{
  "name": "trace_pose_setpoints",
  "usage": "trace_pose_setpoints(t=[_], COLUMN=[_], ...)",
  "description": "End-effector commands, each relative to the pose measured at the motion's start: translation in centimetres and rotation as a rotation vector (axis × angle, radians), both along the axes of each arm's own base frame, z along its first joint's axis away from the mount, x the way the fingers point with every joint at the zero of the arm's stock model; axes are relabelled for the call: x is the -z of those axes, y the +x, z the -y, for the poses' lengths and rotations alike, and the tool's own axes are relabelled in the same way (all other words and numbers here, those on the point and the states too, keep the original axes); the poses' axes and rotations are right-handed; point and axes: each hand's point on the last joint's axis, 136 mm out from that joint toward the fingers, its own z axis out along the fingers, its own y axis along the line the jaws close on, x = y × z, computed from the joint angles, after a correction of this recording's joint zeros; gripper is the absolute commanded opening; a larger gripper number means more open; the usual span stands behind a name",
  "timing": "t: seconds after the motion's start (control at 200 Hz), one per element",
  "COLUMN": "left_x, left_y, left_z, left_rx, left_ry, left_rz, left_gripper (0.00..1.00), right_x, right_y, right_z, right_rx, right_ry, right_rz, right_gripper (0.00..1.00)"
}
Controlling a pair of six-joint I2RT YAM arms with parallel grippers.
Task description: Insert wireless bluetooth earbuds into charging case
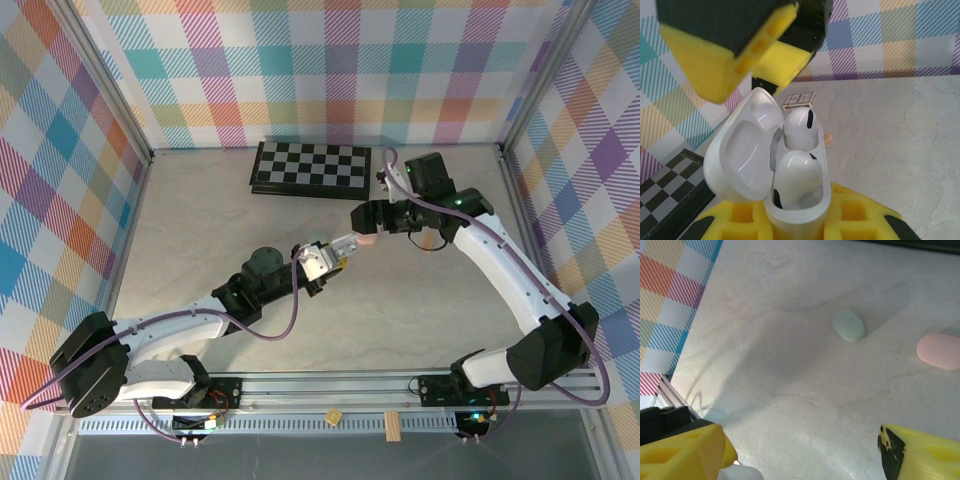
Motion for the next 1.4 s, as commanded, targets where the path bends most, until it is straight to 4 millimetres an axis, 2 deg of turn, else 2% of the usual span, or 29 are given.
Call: trace_pose_setpoints(t=[0.0,0.125,0.25,0.415,0.5,0.55,0.71,0.795,0.88,0.965,1.06,1.265,1.395], left_x=[-1.1,-1.3,-1.3,-1.1,-0.8,-0.7,-0.6,-0.7,-1.0,-1.5,-1.8,-1.8,-1.6], left_y=[0.3,0.4,0.6,0.2,-1.0,-2.1,-5.7,-6.8,-7.7,-8.6,-9.2,-9.0,-8.7], left_z=[-0.9,-1.3,-1.7,-1.9,-1.7,-1.6,-1.3,-1.5,-1.4,-1.3,-1.2,-1.3,-1.3], left_rx=[-0.032,-0.035,-0.037,-0.005,0.069,0.129,0.327,0.377,0.424,0.475,0.510,0.498,0.475], left_ry=[-0.031,-0.067,-0.081,-0.076,-0.041,-0.011,0.099,0.121,0.119,0.112,0.105,0.108,0.107], left_rz=[0.018,-0.009,-0.026,-0.039,-0.046,-0.056,-0.100,-0.126,-0.138,-0.151,-0.161,-0.160,-0.155], left_gripper=[0.13,0.13,0.13,0.13,0.13,0.13,0.13,0.13,0.13,0.13,0.13,0.13,0.15], right_x=[0.1,0.6,0.1,-1.6,-2.7,-3.0,-2.5,-2.3,-2.4,-2.0,-1.3,-0.6,-1.0], right_y=[-2.1,-4.3,-6.0,-6.6,-7.4,-8.3,-11.6,-13.6,-14.4,-14.5,-14.3,-14.5,-14.7], right_z=[-0.3,-0.1,0.4,1.4,1.4,1.1,-0.2,-1.2,-2.3,-3.0,-3.7,-4.1,-4.0], right_rx=[-0.067,-0.128,-0.172,-0.202,-0.283,-0.402,-0.692,-0.842,-0.908,-0.941,-0.964,-0.988,-0.966], right_ry=[-0.025,-0.030,-0.013,-0.032,-0.041,-0.066,-0.191,-0.176,-0.136,-0.124,-0.130,-0.126,-0.110], right_rz=[-0.015,0.003,0.048,0.192,0.321,0.448,0.756,0.838,0.840,0.830,0.805,0.769,0.779], right_gripper=[0.80,0.81,0.81,0.81,0.82,0.82,0.82,0.74,0.67,0.61,0.51,0.22,0.15])
